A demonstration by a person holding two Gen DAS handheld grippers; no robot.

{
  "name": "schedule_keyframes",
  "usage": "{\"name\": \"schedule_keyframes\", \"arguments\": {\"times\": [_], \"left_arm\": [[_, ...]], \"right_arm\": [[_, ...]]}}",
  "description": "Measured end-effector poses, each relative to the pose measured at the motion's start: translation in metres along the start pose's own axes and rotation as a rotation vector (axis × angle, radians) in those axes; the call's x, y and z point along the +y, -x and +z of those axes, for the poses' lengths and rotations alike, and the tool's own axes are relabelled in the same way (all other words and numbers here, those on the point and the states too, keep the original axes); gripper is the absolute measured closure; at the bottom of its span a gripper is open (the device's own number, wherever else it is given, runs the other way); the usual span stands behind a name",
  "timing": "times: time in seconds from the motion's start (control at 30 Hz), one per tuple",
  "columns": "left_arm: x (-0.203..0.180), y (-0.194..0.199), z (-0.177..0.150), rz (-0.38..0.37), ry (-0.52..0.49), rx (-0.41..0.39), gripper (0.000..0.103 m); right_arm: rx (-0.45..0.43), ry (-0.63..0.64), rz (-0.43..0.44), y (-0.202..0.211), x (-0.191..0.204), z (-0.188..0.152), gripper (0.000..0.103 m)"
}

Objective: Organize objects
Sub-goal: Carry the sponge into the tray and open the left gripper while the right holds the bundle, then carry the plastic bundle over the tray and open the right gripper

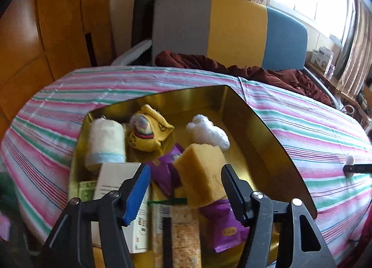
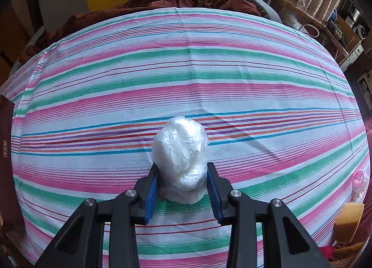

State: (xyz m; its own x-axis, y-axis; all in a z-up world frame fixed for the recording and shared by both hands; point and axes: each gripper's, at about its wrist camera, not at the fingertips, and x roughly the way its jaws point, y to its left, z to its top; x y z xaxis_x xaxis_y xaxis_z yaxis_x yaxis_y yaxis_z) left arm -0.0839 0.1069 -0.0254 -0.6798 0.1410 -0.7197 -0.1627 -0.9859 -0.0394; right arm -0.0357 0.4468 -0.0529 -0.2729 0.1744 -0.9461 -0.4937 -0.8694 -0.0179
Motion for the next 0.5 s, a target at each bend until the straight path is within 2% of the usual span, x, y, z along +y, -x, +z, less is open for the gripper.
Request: {"name": "schedule_keyframes", "arguments": {"times": [0.13, 0.3, 0.5], "left_arm": [[-0.001, 0.012, -0.002, 0.058, -0.039, -0.042, 0.022], [0.004, 0.025, 0.000, 0.100, -0.043, -0.076, 0.020], [0.010, 0.043, 0.004, 0.091, -0.016, -0.117, 0.017]], "right_arm": [[-0.001, 0.002, -0.001, 0.000, 0.001, -0.006, 0.065], [-0.002, 0.004, -0.004, -0.001, 0.004, -0.008, 0.065], [-0.004, 0.007, -0.011, -0.007, 0.014, 0.003, 0.065]]}}
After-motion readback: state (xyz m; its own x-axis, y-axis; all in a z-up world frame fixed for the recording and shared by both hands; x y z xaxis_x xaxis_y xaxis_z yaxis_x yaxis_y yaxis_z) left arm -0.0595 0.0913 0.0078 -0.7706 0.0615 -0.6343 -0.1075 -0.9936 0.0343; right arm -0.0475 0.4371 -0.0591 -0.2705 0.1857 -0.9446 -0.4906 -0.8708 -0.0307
